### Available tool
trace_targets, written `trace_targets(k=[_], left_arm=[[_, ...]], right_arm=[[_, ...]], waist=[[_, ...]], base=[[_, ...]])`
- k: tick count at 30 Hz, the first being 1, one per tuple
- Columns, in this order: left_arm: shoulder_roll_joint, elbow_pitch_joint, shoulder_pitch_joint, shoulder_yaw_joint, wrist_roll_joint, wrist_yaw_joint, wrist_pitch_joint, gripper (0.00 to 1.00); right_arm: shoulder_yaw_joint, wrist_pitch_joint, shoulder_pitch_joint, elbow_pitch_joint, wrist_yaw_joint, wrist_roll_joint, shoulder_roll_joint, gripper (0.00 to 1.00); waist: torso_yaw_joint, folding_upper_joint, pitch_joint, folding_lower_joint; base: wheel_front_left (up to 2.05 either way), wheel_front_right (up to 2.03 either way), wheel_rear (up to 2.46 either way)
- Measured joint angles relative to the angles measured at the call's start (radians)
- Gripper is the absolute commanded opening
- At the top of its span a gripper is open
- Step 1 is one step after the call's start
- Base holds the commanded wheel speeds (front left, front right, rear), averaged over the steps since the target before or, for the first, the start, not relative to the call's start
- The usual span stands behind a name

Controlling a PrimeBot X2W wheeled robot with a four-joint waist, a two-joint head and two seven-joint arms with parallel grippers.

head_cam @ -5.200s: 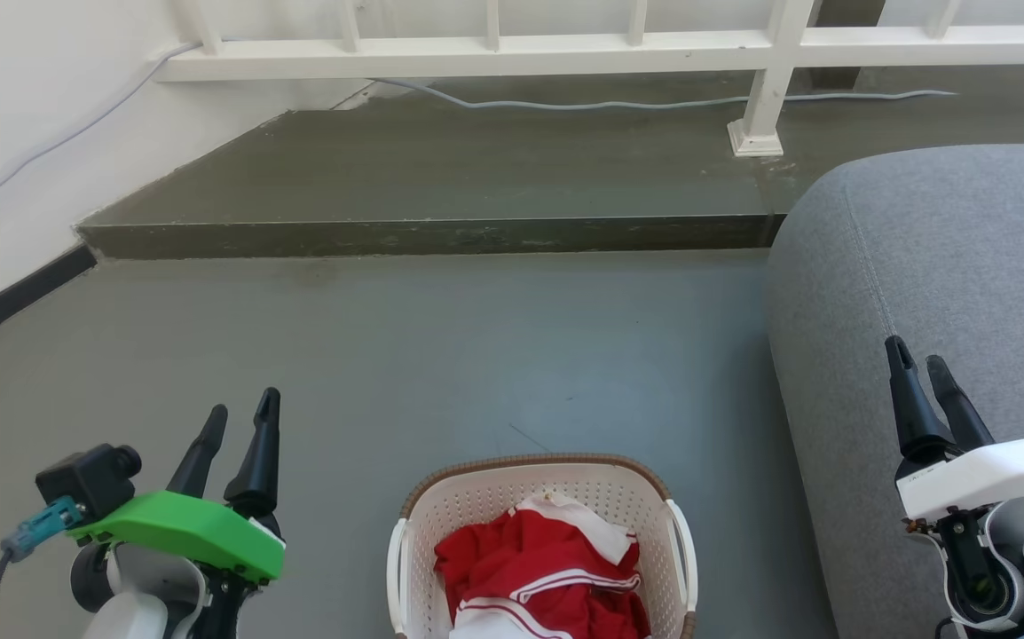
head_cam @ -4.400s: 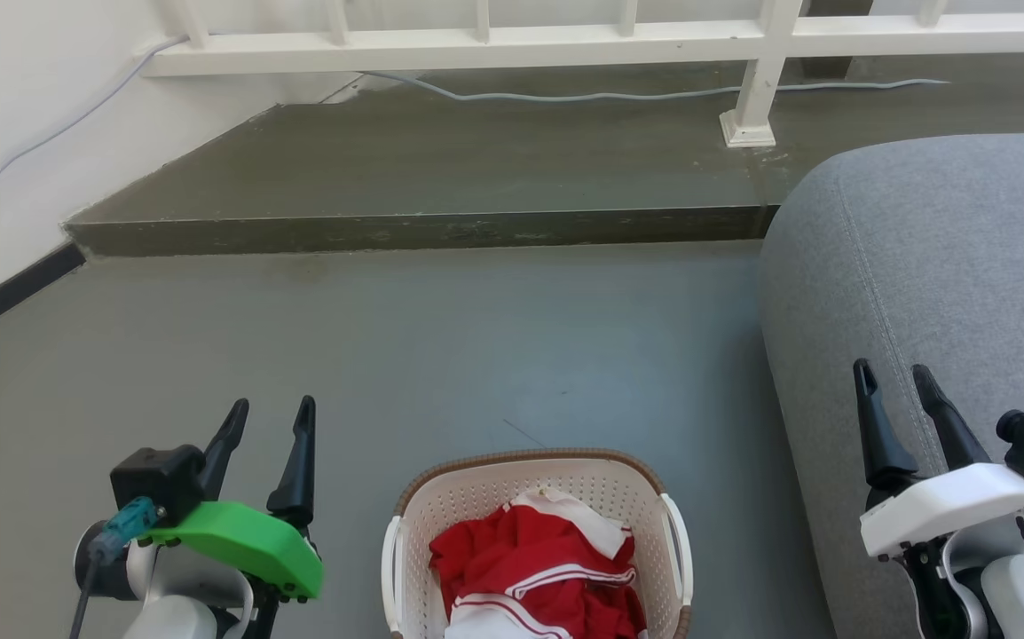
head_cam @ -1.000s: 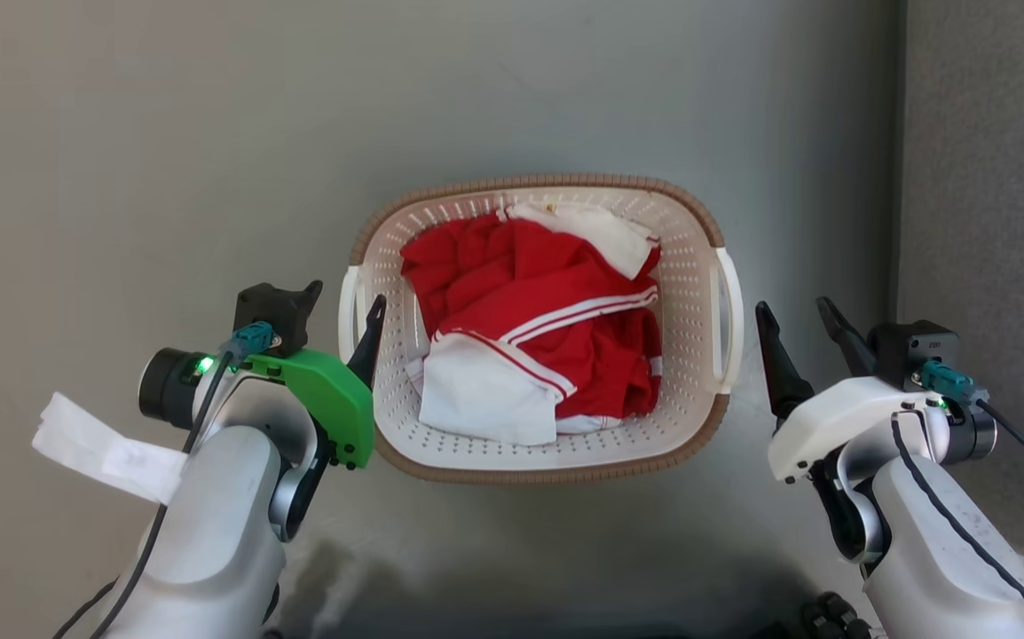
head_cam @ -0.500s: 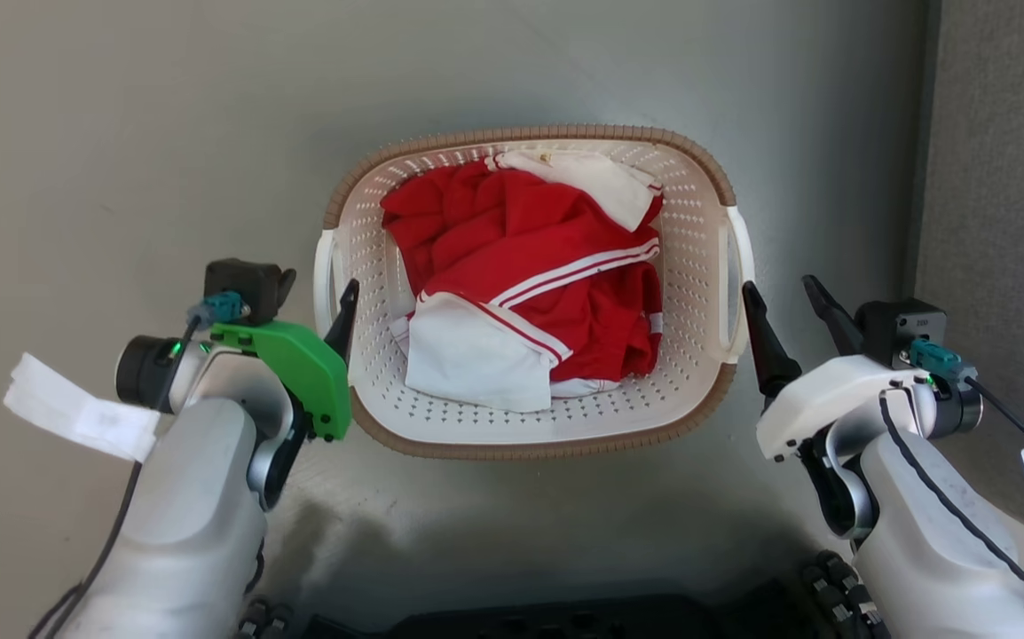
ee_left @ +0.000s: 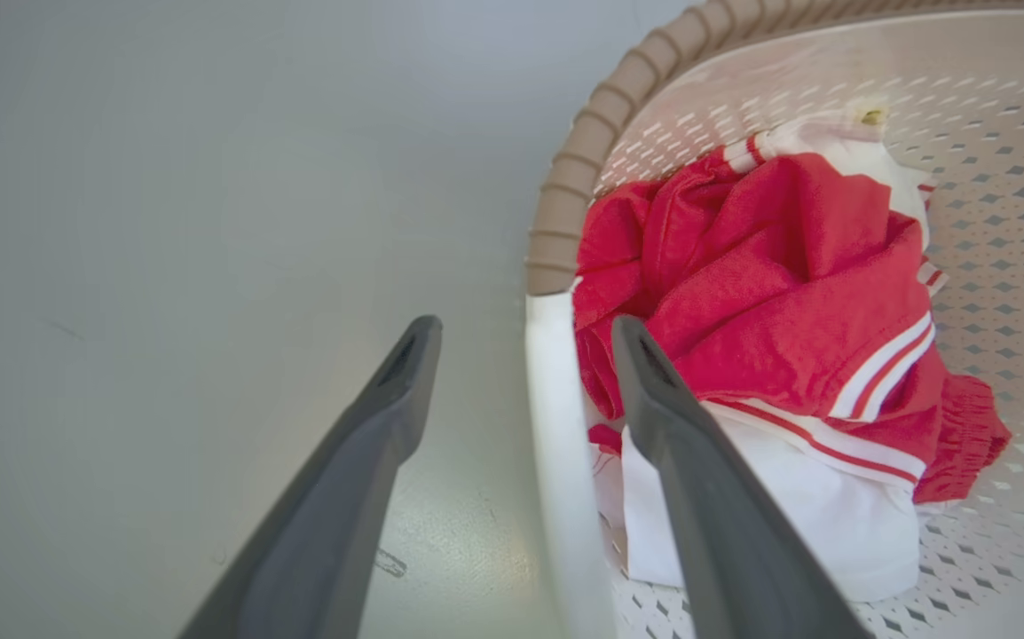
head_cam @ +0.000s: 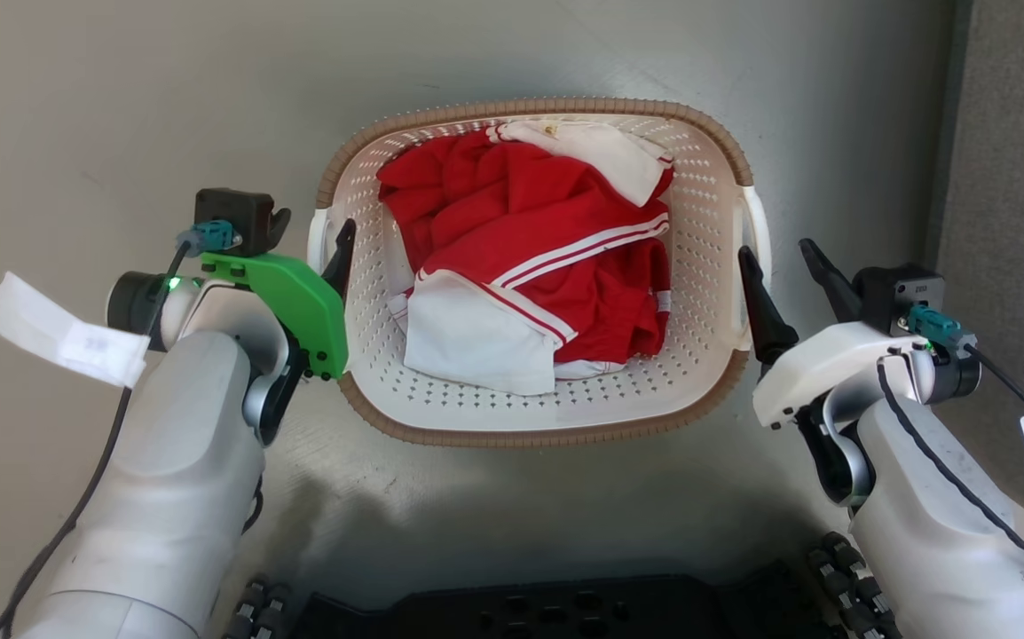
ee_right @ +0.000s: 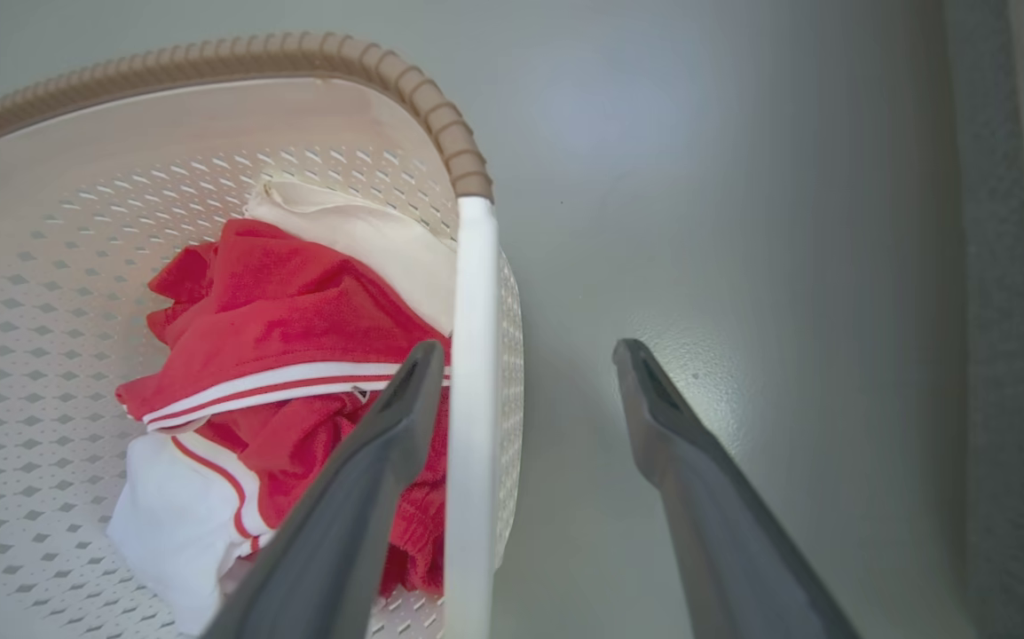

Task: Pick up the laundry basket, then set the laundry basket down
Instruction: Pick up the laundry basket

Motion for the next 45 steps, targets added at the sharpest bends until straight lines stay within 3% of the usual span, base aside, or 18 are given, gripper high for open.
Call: trace_targets(k=[1, 2, 3, 7, 18, 24, 30, 45], left_arm=[[-0.005, 0.012, -0.011, -0.001, 0.000, -0.002, 0.002, 1.00], [-0.010, 0.025, -0.017, -0.001, -0.007, -0.005, 0.004, 0.43], [-0.014, 0.036, -0.018, -0.002, -0.014, -0.006, 0.008, 0.00], [-0.022, 0.072, -0.020, -0.012, -0.038, -0.019, 0.034, 0.00], [-0.041, 0.130, -0.046, -0.035, -0.055, -0.019, 0.034, 0.00], [-0.046, 0.178, -0.046, -0.042, -0.070, -0.019, 0.037, 0.00], [-0.049, 0.229, -0.044, -0.057, -0.119, -0.019, 0.074, 0.00], [-0.056, 0.249, -0.029, -0.105, -0.241, -0.019, 0.181, 0.00]], right_arm=[[0.000, -0.001, -0.008, 0.005, 0.000, 0.000, 0.000, 1.00], [0.000, -0.002, -0.011, 0.009, 0.000, 0.000, -0.001, 1.00], [-0.001, -0.002, -0.011, 0.017, 0.001, 0.000, -0.001, 0.00], [0.008, -0.002, -0.012, 0.034, 0.023, 0.002, 0.008, 0.00], [0.007, -0.010, -0.029, 0.076, 0.036, 0.012, 0.017, 0.00], [0.024, 0.005, -0.051, 0.129, 0.062, 0.018, 0.017, 0.00], [0.053, 0.070, -0.113, 0.211, 0.088, 0.017, 0.017, 0.00], [0.058, 0.230, -0.173, 0.371, 0.108, 0.049, 0.030, 0.00]], waist=[[0.002, 0.0000, 0.004, 0.0000], [0.004, 0.0000, 0.005, 0.0000], [0.007, 0.0000, 0.006, 0.0000], [0.011, 0.0000, 0.001, -0.0001], [0.013, 0.0000, -0.013, 0.0000], [0.012, 0.0000, -0.041, 0.0000], [0.013, 0.0000, -0.099, 0.0000], [-0.003, 0.0000, -0.246, -0.0001]], base=[[0.00, 0.00, 0.00], [0.00, 0.00, 0.00], [0.00, 0.00, 0.00], [0.00, 0.00, 0.00], [0.00, 0.00, 0.00], [0.00, 0.00, 0.00], [0.00, 0.00, 0.00], [0.00, 0.00, 0.00]])
